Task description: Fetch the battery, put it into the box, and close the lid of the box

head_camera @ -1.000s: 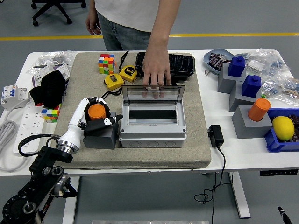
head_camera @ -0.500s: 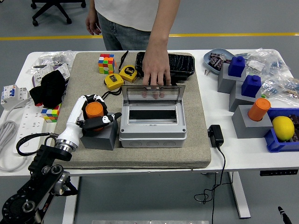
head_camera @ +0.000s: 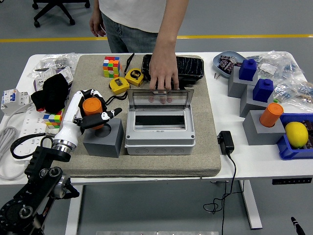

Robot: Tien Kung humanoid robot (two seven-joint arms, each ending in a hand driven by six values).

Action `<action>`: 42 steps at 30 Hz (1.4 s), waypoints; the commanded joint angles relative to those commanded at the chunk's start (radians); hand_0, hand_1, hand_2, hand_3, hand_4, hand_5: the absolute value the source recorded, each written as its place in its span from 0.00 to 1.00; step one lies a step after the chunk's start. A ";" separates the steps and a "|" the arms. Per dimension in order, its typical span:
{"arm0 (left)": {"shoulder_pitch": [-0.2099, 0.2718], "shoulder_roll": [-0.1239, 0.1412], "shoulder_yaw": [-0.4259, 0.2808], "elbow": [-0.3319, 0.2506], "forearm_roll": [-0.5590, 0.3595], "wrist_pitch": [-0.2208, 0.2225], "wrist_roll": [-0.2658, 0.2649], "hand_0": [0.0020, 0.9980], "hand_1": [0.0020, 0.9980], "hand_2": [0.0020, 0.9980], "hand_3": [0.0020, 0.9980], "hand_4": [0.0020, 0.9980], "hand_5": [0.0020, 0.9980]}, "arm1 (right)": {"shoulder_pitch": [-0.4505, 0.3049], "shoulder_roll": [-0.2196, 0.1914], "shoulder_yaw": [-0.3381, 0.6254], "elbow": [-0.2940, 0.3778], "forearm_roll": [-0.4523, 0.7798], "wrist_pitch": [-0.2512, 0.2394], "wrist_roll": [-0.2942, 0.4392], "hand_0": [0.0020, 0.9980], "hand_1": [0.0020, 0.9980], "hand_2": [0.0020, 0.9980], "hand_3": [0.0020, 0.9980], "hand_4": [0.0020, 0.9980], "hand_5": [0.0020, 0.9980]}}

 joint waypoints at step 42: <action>-0.284 0.077 0.566 -0.042 0.731 0.206 0.063 0.02 0.00 0.00 0.00 1.00 0.18 | 0.009 -0.006 0.004 0.000 -0.014 0.001 -0.002 0.96 0.85 0.79 0.80 1.00 1.00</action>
